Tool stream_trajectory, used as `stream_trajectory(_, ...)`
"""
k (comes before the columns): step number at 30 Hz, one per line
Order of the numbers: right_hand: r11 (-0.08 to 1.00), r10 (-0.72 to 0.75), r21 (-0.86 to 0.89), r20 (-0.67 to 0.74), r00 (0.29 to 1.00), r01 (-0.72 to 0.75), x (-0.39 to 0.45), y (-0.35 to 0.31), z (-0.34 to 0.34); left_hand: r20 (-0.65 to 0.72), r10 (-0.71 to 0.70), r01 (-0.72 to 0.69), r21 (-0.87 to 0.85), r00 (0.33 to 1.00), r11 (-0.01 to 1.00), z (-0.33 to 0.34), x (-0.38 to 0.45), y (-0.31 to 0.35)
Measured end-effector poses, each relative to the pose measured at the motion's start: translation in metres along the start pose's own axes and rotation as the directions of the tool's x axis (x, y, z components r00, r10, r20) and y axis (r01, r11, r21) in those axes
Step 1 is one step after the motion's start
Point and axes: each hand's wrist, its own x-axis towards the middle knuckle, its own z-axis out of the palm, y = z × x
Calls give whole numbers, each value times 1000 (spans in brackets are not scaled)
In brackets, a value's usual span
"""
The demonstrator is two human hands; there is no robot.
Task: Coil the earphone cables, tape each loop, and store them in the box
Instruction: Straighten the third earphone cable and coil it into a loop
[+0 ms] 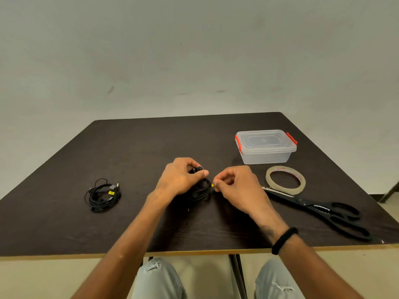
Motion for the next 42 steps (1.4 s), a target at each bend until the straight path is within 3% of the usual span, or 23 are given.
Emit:
stream_trajectory(6, 966, -56, -255, -25, 998, 48, 0, -6, 5, 34, 229, -231, 209, 973, 950, 0, 5, -4)
stream_trajectory(12, 982, -100, -164, -38, 994, 92, -2, -7, 4, -66, 361, -350, 136, 930, 927, 13, -12, -22)
stream_trajectory(16, 974, -211, -93, -57, 976, 205, -3, -11, 4, -174, 350, -364, -60, 921, 929, 4, -19, -15)
stream_trajectory(19, 968, -242, -79, -46, 969, 238, -2, -15, 3, -149, 290, -313, -167, 945, 935, -4, -17, -16)
stream_trajectory(27, 964, -266, -26, -13, 964, 265, 0, -16, 2, -115, 260, -280, -217, 959, 935, -14, -22, -14)
stream_trajectory(32, 932, -346, -90, 59, 936, 350, -4, -8, 2, -75, 369, -374, -73, 926, 924, -15, -33, -14)
stream_trajectory(37, 827, -479, -269, 125, 869, 494, -4, 9, 11, -32, 531, -519, 173, 847, 837, -9, -50, -26)
stream_trajectory(40, 781, -514, -325, 149, 845, 533, -5, 14, 15, 15, 509, -483, 338, 861, 808, -2, -60, -35)
stream_trajectory(42, 773, -537, -320, 132, 833, 548, -5, 15, 15, 6, 504, -474, 353, 864, 807, 0, -64, -37)
